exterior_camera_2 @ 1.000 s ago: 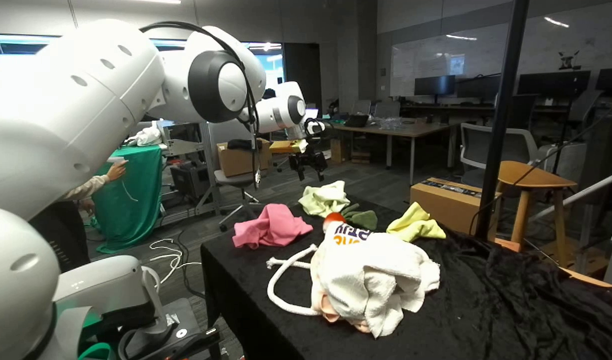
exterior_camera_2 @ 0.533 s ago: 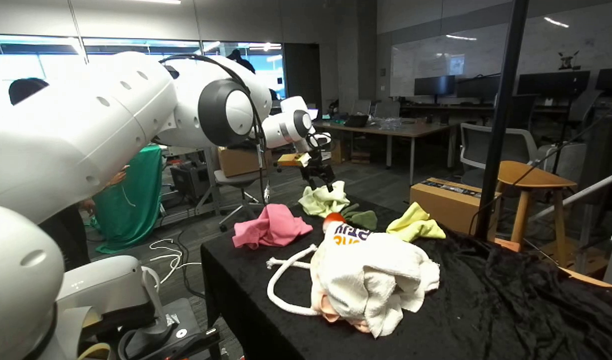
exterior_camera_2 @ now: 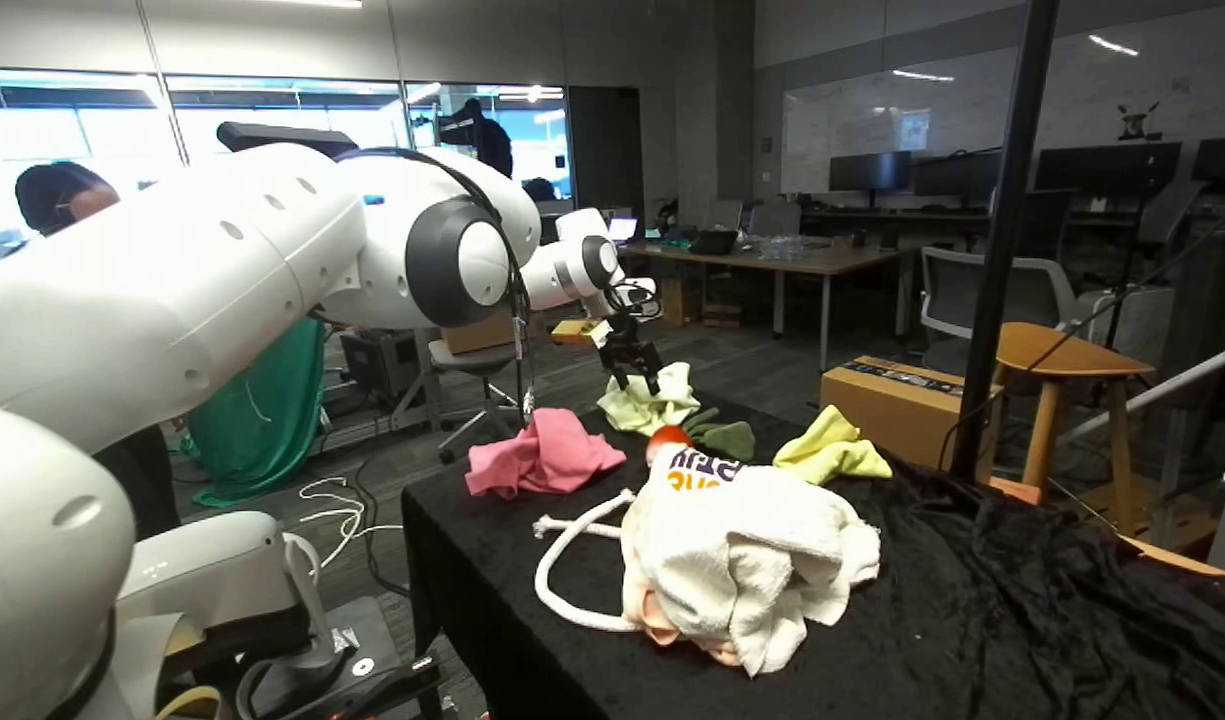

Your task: Put the objects on the table on top of each other

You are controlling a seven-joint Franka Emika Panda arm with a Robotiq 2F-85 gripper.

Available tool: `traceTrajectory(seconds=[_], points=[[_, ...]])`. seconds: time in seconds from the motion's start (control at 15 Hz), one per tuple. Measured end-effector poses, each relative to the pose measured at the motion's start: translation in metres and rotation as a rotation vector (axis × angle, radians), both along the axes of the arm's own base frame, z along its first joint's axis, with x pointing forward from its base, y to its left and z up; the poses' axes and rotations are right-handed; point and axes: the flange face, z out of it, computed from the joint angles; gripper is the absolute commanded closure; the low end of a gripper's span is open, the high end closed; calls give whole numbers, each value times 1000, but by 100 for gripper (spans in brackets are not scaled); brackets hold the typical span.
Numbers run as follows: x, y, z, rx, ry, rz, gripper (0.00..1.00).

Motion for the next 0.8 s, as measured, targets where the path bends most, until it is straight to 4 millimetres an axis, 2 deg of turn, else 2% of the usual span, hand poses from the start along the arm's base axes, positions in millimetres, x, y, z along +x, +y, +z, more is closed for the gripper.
traceTrajectory(seconds=[0.4,0.47,0.53,0.6,0.67,0.8], points=[[11,-13,-11,-3,6,-36,0],[13,-16,-12,-1,5,-41,25],[15,-18,-12,1,4,-45,27],[16,-20,-13,2,3,-48,34],[18,-21,-13,4,2,-51,44],[20,-24,-13,6,1,-57,58]])
